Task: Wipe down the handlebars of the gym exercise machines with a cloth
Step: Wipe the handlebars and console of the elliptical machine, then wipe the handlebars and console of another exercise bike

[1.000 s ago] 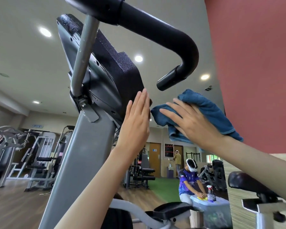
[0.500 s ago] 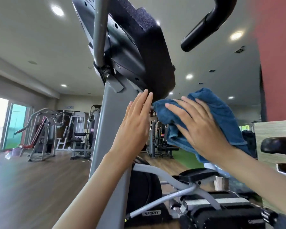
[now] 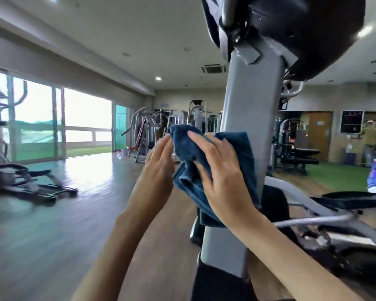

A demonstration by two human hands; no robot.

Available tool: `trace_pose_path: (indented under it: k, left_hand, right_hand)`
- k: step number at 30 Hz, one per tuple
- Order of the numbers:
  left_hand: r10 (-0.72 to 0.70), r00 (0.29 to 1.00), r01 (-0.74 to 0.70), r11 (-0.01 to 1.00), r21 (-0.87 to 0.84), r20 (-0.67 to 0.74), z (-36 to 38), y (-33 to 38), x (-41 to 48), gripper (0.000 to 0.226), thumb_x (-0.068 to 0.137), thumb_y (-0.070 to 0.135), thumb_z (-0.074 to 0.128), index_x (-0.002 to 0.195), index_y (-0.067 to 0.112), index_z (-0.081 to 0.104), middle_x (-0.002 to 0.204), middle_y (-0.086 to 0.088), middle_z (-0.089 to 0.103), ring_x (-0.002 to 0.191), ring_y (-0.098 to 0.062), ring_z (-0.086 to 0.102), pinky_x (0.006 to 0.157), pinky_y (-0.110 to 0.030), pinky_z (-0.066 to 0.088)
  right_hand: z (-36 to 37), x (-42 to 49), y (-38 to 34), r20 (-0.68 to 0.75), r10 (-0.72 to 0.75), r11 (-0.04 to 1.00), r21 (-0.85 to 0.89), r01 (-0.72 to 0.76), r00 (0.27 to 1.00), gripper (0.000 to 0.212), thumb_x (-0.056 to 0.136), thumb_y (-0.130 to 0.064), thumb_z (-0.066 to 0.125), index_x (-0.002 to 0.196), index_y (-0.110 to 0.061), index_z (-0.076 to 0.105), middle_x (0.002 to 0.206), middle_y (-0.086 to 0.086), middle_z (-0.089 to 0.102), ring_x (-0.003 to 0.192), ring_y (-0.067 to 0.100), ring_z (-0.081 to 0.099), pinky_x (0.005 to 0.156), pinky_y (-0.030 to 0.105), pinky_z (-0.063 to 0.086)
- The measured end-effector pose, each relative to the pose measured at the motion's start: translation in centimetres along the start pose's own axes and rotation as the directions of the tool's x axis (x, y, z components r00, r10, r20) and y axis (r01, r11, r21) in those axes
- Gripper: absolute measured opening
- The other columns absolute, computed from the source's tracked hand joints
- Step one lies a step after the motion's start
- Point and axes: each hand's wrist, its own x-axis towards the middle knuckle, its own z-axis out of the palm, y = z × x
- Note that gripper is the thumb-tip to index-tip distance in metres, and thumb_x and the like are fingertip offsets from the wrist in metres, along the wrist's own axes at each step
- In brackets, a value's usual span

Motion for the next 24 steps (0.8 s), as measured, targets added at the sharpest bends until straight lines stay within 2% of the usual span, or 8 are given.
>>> trace_pose_path:
  k: [3,6,9,11,14,18,22,24]
  left_hand:
    - [-0.17,0.984,0.169,0.985,0.024,0.059,-1.7,-3.7,-3.9,0.058,0.093,0.01,0.053,0.147,0.005,0.031,0.15,-0.013,0.033,0.138,-0.027,0.03,0.113,-0.042,0.029]
    - [-0.339,0.934,0.324,0.937,0.127,0.114,-2.4,-7.5,-8.2,0.055,0.098,0.005,0.04,0.15,0.007,0.022,0.155,-0.011,0.024,0.143,-0.025,0.022,0.117,-0.04,0.022]
    - [-0.521,0.84,0.479,0.842,0.247,0.148,-2.3,-11.7,-13.1,0.053,0.098,-0.001,0.038,0.148,0.001,0.021,0.154,-0.017,0.023,0.144,-0.03,0.02,0.118,-0.039,0.019]
    - [-0.62,0.763,0.555,0.773,0.308,0.18,-2.4,-13.9,-16.8,0.053,0.099,0.0,0.037,0.148,0.001,0.019,0.154,-0.017,0.024,0.143,-0.032,0.023,0.117,-0.038,0.02]
    - [-0.754,0.634,0.662,0.644,0.384,0.17,-2.9,-15.9,-22.3,0.053,0.099,0.003,0.038,0.149,0.002,0.02,0.153,-0.017,0.026,0.142,-0.03,0.025,0.116,-0.033,0.022]
    - [-0.881,0.457,0.758,0.458,0.465,0.122,-4.1,-16.5,-27.2,0.052,0.099,0.004,0.038,0.148,0.0,0.021,0.153,-0.017,0.028,0.143,-0.026,0.024,0.118,-0.03,0.017]
    - [-0.955,0.274,0.808,0.291,0.512,0.11,-6.6,-14.8,-28.6,0.051,0.102,0.011,0.034,0.15,0.003,0.017,0.156,-0.014,0.022,0.146,-0.022,0.018,0.119,-0.028,0.011]
    - [-0.975,0.198,0.821,0.222,0.527,0.101,-8.3,-13.7,-28.5,0.05,0.103,0.014,0.033,0.15,0.002,0.016,0.157,-0.014,0.021,0.146,-0.022,0.017,0.118,-0.027,0.01]
  right_hand:
    - [6.3,-1.8,-2.5,0.029,0.166,0.937,0.308,-0.167,0.986,0.044,0.096,-0.006,0.054,0.138,-0.013,0.046,0.128,0.005,0.056,0.122,0.018,0.051,0.109,0.032,0.038]
    - [12.2,-4.7,-4.4,0.201,0.354,0.731,0.55,-0.404,0.913,0.041,0.098,-0.008,0.052,0.137,-0.017,0.046,0.13,-0.003,0.055,0.122,0.008,0.051,0.106,0.028,0.042]
    - [17.3,-7.9,-5.7,0.401,0.378,0.531,0.645,-0.55,0.835,0.035,0.1,-0.011,0.049,0.133,-0.024,0.046,0.126,-0.002,0.06,0.116,0.006,0.056,0.103,0.027,0.044]
    - [20.1,-9.7,-6.6,0.51,0.316,0.44,0.669,-0.6,0.8,0.034,0.1,-0.011,0.048,0.13,-0.026,0.047,0.123,-0.009,0.06,0.114,0.0,0.056,0.1,0.018,0.042]
    - [23.4,-12.1,-7.9,0.629,0.227,0.368,0.652,-0.663,0.744,0.033,0.099,-0.01,0.049,0.128,-0.024,0.048,0.119,-0.017,0.058,0.108,-0.009,0.054,0.09,0.006,0.038]
    - [26.3,-14.3,-9.9,0.758,0.132,0.323,0.577,-0.75,0.639,0.034,0.099,-0.013,0.051,0.131,-0.022,0.048,0.126,-0.008,0.059,0.11,-0.001,0.056,0.087,0.004,0.038]
    - [26.9,-14.8,-12.6,0.857,0.044,0.295,0.48,-0.826,0.513,0.034,0.099,-0.014,0.051,0.127,-0.033,0.046,0.118,-0.015,0.06,0.101,-0.014,0.055,0.082,0.002,0.037]
    - [26.4,-14.5,-14.1,0.898,0.0,0.297,0.42,-0.858,0.44,0.033,0.099,-0.016,0.051,0.129,-0.031,0.048,0.115,-0.014,0.062,0.1,-0.009,0.056,0.081,0.003,0.038]
